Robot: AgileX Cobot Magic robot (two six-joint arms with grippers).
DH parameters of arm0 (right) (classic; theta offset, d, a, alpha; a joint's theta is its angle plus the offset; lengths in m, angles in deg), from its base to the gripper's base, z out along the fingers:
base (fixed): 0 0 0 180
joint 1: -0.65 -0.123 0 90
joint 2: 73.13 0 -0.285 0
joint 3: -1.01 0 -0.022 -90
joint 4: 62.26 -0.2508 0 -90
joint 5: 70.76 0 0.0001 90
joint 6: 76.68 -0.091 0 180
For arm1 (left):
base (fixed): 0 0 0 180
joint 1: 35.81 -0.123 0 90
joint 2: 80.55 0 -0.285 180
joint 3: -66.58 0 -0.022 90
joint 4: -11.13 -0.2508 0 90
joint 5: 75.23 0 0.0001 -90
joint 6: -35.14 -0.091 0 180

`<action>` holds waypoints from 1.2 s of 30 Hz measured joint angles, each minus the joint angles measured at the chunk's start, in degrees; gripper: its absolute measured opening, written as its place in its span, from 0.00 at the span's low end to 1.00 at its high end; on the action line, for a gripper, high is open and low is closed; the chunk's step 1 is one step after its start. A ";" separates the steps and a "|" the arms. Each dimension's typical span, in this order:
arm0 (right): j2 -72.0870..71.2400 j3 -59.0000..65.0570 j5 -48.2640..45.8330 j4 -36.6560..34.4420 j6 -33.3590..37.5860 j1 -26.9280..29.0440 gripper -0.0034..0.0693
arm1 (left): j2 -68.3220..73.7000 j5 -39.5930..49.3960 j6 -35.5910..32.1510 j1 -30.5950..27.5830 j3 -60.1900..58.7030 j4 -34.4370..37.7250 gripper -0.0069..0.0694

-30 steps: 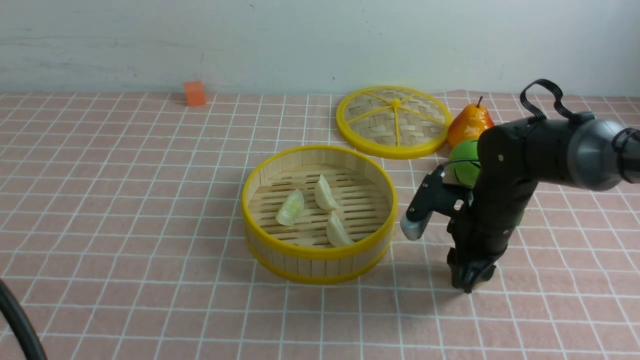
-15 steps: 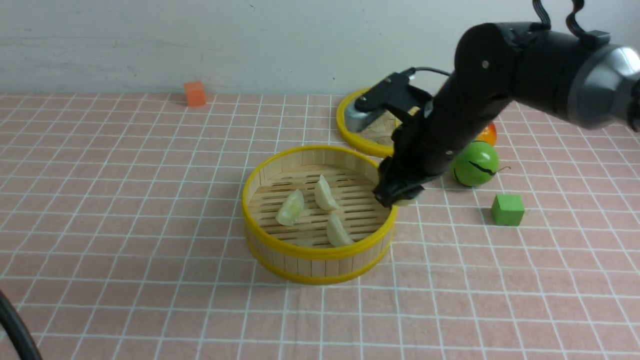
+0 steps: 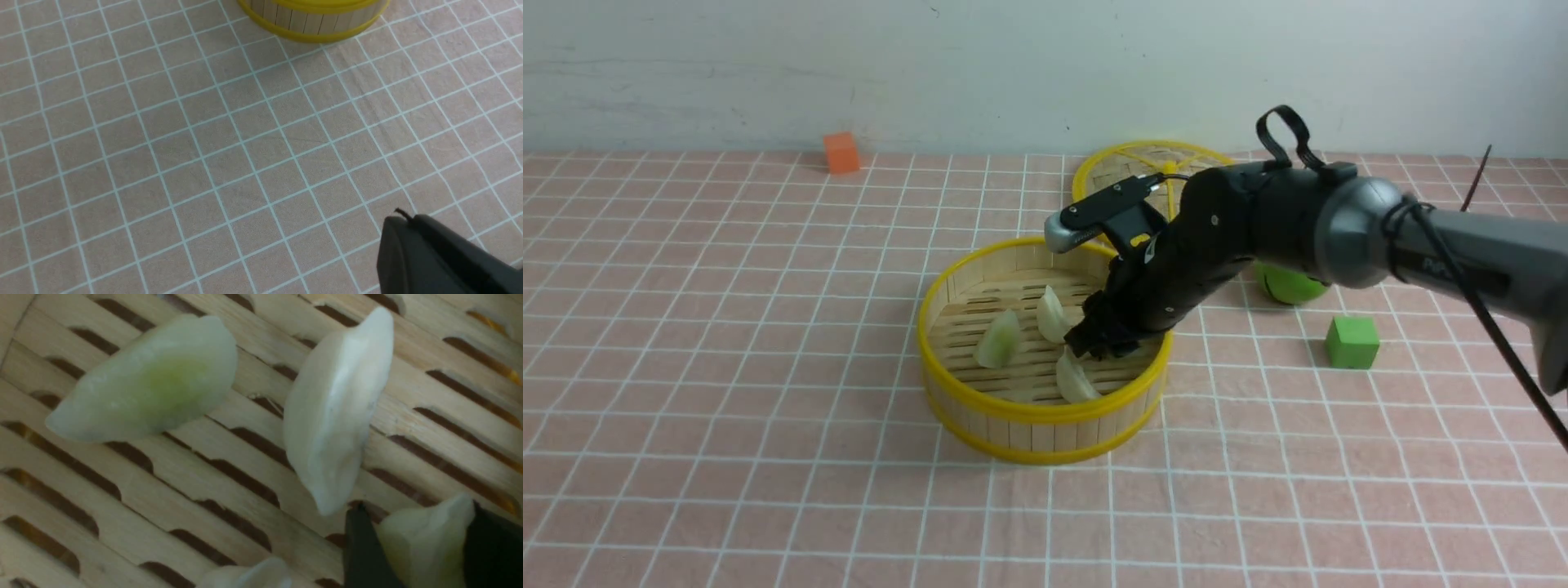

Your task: Put the dumplings into the steamer on the table with the pink tablecloth.

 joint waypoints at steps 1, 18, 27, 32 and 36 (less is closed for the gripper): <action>-0.06 -0.12 0.00 0.00 -0.49 0.00 0.57 | -2.86 -1.37 0.71 0.00 -2.36 0.00 0.07; -21.37 -9.40 -29.26 0.00 -0.73 0.00 0.37 | -26.03 -25.32 5.44 0.00 -25.37 0.00 0.09; -41.80 8.81 -29.07 -0.51 -0.73 0.00 0.02 | -25.98 -26.07 5.44 0.00 -29.81 0.00 0.10; -54.82 23.28 -19.13 -1.46 -0.73 0.00 0.02 | -25.98 -26.07 5.44 0.00 -30.55 0.00 0.10; -66.22 34.00 -11.72 -1.57 -0.73 0.00 0.02 | -25.98 -26.07 5.44 0.00 -30.72 0.00 0.11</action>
